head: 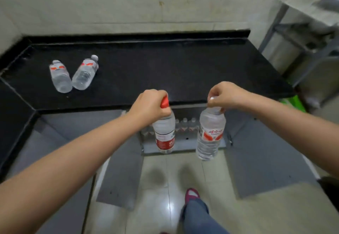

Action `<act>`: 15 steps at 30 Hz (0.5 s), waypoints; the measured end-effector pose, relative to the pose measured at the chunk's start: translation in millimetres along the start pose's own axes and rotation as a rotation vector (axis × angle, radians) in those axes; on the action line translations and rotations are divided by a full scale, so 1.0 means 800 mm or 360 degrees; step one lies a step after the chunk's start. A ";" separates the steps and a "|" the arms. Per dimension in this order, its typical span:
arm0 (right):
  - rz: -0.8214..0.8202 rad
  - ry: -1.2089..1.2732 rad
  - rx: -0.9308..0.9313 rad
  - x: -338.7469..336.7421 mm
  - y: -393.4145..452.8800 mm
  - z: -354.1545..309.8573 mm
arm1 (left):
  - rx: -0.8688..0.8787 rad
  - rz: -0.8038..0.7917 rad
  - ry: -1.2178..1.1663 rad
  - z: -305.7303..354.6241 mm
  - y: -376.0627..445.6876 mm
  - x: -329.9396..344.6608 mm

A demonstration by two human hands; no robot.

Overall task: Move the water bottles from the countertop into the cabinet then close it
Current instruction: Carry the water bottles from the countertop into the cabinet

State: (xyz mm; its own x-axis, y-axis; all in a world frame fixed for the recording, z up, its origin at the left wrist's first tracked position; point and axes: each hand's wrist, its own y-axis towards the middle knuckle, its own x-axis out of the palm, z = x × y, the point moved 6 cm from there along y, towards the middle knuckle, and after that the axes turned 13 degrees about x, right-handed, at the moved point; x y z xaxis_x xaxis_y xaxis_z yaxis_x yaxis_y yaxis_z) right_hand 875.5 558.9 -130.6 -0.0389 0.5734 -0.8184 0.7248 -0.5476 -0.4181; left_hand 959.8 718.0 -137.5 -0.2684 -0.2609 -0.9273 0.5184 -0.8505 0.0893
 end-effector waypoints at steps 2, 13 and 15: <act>-0.0070 -0.0014 0.0072 0.012 -0.017 0.038 | 0.0053 -0.0089 -0.0002 0.026 0.001 0.024; -0.0138 -0.0115 0.0225 0.038 0.024 0.187 | 0.0261 -0.0542 0.0090 0.118 0.089 0.170; -0.0154 -0.0087 0.0308 0.038 0.058 0.214 | 0.0187 -0.0625 0.0067 0.121 0.115 0.198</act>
State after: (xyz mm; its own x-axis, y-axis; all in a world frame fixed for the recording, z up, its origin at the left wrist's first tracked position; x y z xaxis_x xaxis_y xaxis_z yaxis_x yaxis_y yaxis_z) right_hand 790.3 446.9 -242.3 -0.1432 0.5979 -0.7887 0.5706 -0.6012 -0.5594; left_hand 886.5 554.7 -240.8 -0.3927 0.1109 -0.9130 0.2861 -0.9287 -0.2359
